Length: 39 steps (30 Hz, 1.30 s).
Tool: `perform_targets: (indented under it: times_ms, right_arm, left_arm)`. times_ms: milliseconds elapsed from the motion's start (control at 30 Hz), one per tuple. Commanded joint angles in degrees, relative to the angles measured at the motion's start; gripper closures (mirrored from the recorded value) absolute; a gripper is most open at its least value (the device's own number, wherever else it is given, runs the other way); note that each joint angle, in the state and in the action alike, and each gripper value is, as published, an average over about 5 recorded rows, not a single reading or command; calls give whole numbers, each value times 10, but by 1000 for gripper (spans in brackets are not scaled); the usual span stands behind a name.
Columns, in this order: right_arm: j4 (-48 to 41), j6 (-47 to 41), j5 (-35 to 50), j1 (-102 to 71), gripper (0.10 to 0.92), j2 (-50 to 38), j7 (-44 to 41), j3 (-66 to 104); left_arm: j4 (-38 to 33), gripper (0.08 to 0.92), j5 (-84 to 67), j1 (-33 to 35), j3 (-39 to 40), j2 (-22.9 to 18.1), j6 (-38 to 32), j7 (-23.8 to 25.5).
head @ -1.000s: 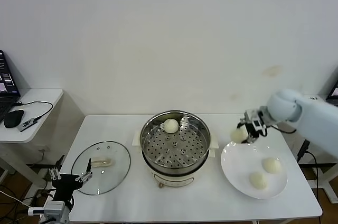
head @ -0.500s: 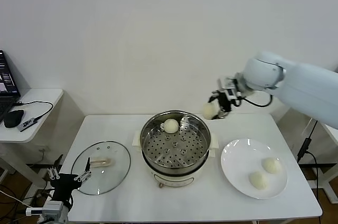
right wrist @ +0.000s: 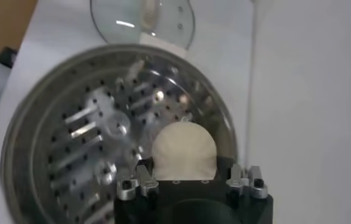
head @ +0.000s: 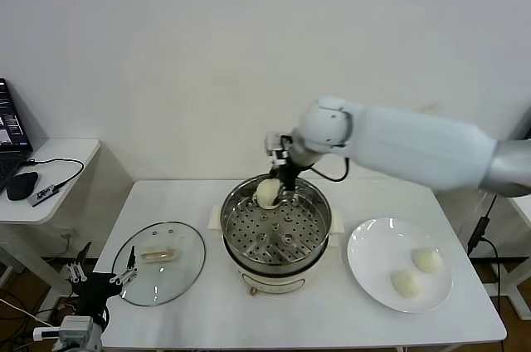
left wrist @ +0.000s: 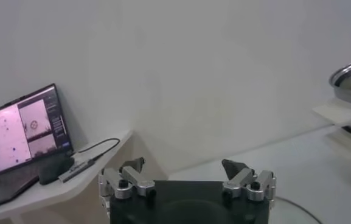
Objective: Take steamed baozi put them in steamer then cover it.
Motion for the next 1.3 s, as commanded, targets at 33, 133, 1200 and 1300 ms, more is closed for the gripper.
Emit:
perform_targets:
  times_ms: [33, 133, 1200, 1300]
  right_arm:
    - [-31, -44, 17, -54, 381, 70, 16, -4]
    - [-35, -47, 13, -59, 380, 73, 17, -4]
    - [62, 88, -102, 71, 203, -124, -134, -14]
    - [95, 119, -117, 89, 203, -185, -160, -18]
  left_arm:
    - [0, 177, 0, 0, -2, -1, 0, 0]
    - [1, 177, 0, 0, -1, -1, 0, 0]
    - [-4, 177, 2, -2, 4, 2, 0, 0]
    - [-7, 177, 1, -2, 5, 5, 0, 1]
